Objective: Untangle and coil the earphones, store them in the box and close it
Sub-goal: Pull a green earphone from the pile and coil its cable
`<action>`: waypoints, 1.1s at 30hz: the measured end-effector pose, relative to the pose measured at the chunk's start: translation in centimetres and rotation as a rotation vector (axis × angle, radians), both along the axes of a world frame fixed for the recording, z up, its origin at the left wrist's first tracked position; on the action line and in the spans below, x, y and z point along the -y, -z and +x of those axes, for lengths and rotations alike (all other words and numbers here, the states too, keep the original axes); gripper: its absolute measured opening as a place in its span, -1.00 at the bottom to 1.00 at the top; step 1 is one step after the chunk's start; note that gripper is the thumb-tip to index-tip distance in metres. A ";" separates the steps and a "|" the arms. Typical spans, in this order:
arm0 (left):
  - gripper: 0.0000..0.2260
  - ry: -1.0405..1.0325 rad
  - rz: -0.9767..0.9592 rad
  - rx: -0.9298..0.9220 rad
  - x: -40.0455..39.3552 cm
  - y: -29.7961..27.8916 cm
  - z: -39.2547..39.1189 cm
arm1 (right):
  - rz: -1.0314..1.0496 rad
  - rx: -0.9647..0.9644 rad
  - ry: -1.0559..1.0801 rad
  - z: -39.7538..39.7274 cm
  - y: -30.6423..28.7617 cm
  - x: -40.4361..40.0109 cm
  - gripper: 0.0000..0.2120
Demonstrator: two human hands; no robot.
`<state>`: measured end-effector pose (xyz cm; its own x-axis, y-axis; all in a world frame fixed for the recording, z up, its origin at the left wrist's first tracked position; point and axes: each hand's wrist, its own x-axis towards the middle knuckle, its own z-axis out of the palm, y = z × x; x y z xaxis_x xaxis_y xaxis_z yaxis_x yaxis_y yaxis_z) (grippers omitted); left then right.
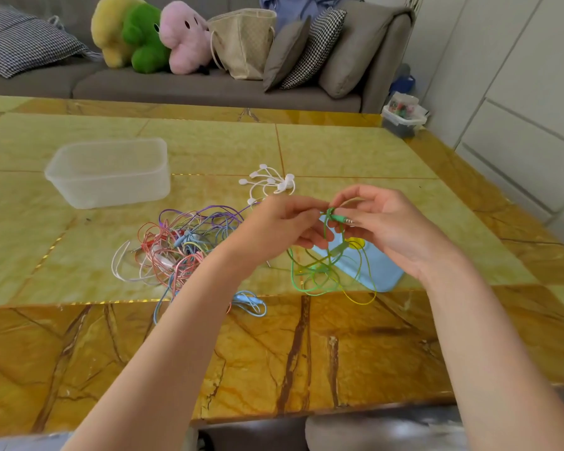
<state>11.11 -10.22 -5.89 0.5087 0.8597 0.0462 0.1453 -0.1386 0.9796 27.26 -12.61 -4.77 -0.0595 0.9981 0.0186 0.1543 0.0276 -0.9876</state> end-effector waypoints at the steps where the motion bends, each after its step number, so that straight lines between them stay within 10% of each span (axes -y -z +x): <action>1: -0.75 0.006 -0.036 0.024 -0.1 0.0 0.0 | -0.003 -0.004 -0.004 0.0 0.0 0.0 -0.84; 11: -0.86 -0.196 0.085 -0.179 -0.9 0.6 -0.5 | -0.030 -0.011 -0.050 -0.3 0.2 0.0 -0.85; 17: -0.88 -0.379 0.113 -0.547 -2.5 1.6 -3.2 | 0.035 -0.364 -0.044 1.3 -1.3 0.8 -0.90; 25: -0.94 -0.258 0.117 0.008 -0.5 -0.9 -0.7 | 0.006 -0.045 0.079 0.2 -0.2 0.3 -0.87; 33: -0.85 -0.189 0.195 -0.209 -0.4 0.6 0.7 | 0.166 0.105 0.243 -0.2 -0.2 0.1 -0.83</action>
<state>11.81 -9.81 -6.45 0.3572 0.9250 0.1300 0.3814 -0.2714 0.8837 27.08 -12.67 -4.53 0.1700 0.9672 0.1886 0.2774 0.1367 -0.9510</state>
